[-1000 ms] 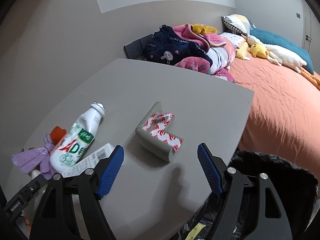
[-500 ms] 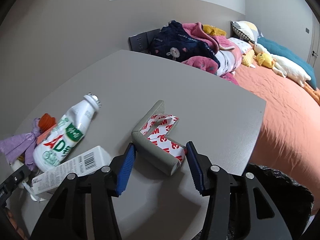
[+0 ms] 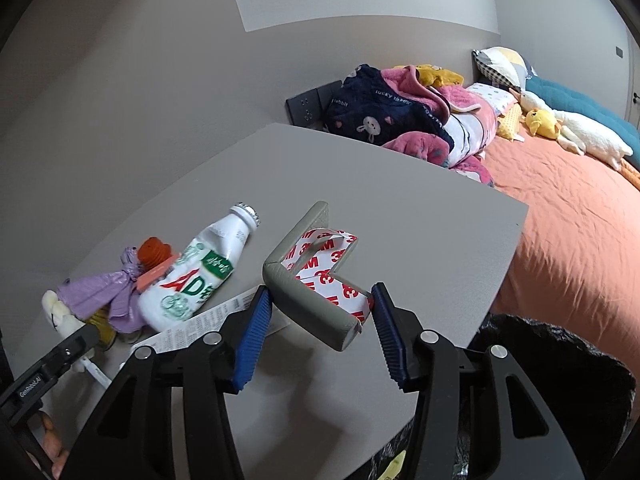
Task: Collect trash
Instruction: 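Grasp the white sponge toy with the left tool while the right tool grasps the grey holder, then carry both items over the bin and open both tools to drop them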
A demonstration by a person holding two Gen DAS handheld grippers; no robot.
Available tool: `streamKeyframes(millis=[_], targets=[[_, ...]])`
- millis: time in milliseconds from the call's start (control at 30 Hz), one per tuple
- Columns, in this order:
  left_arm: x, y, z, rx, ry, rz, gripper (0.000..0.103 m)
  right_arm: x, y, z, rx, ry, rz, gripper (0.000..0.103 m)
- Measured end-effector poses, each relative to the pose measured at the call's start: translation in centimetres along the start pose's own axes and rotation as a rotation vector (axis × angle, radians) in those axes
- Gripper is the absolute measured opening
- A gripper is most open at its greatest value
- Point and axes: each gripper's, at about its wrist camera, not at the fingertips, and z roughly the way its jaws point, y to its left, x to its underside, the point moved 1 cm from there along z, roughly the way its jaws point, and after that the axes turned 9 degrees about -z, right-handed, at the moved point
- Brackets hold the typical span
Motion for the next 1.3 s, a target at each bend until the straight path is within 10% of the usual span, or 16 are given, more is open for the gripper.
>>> streamKeyframes(millis=[1300], targets=[[7.6, -12.1, -6.4, 0.242, 0.055, 0.239, 0.028, 6.9, -3.6, -16.3, 0.092, -0.144, 0.102, 0.054]])
